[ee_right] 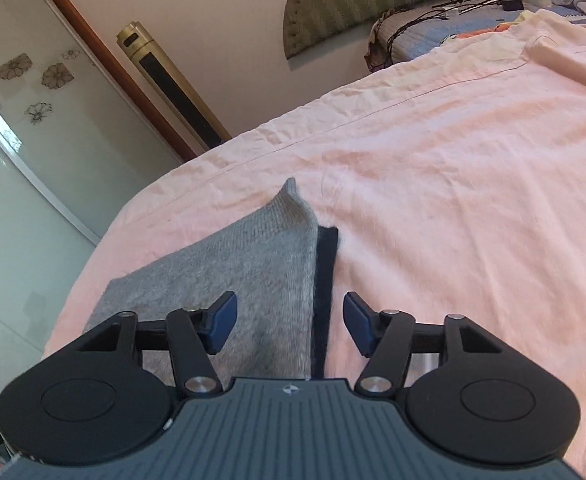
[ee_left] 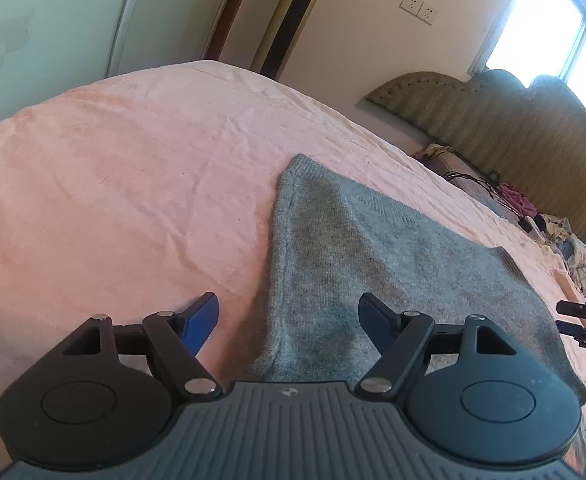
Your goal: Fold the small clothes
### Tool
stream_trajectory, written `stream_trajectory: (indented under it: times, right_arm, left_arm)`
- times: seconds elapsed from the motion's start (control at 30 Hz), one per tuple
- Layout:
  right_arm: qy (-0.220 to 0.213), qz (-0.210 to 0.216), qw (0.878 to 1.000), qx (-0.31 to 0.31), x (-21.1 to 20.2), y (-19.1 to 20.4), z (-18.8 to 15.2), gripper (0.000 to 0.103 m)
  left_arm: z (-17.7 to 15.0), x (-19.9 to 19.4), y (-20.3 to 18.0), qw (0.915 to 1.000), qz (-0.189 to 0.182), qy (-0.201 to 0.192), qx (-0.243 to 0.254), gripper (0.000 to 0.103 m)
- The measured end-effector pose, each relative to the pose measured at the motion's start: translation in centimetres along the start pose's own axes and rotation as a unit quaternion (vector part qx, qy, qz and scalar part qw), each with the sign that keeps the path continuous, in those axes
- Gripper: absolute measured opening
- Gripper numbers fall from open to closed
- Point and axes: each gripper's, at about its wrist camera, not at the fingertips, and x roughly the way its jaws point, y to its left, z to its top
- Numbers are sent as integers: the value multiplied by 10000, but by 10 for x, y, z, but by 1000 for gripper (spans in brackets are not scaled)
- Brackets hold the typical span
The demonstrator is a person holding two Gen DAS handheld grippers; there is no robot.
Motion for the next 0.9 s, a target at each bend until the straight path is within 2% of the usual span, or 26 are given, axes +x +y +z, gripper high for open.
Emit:
stream_trajectory:
  times: [0.07,0.1,0.13,0.2,0.33,0.4,0.43,0.5,0.6,0.77,0.8,0.87,0.9]
  right_arm:
    - [295,13,9995,-57,19,5,2,49]
    - [425,12,9990,-119,26,6,1,23]
    - [503,-74,9985,-218,29,9,-2,13]
    - [348,-119,9985,-403,20,14,-9,13]
    - [49,110,9998,-169,-19,3,-23,10]
    - [227,-35,9997,-21,-18,-10,-35,7]
    - [349,-135,9993,43,-15,-18,-41,10]
    - [294,-23,9989,356,-20,-28,-48,18]
    - [-49,335,9966,752,-37,-33,-45,43]
    - [295,304,9975,567,-19,-25,-31,43]
    - [376,298,9974,539,-13,-24,-31,40]
    - [541,362,9970,429,-4,-20,-32,23]
    - [549,435,9970,337,-4,-17,-33,18]
  left_arm:
    - [-1,-1,-2,10000,-53,21,76,77]
    - [-2,-1,-3,9999,-40,35,139,77]
    - [-2,-1,-3,9998,-18,59,181,77]
    - [-3,-2,-2,9997,-63,86,198,77]
    - [-6,-2,0,9990,-167,81,397,79]
    - [-10,-1,-3,9985,-166,2,526,82]
    - [-10,-1,-5,9982,-120,2,584,83]
    - [-9,-2,-7,9984,-111,52,551,83]
    - [-3,-6,-4,9990,-324,123,290,83]
    - [-3,-2,-8,9992,-277,190,232,83]
    - [-3,-2,-8,9991,-297,198,223,83]
    - [-5,-2,-11,9989,-309,231,278,83]
    - [-5,-4,-12,9987,-313,255,314,83]
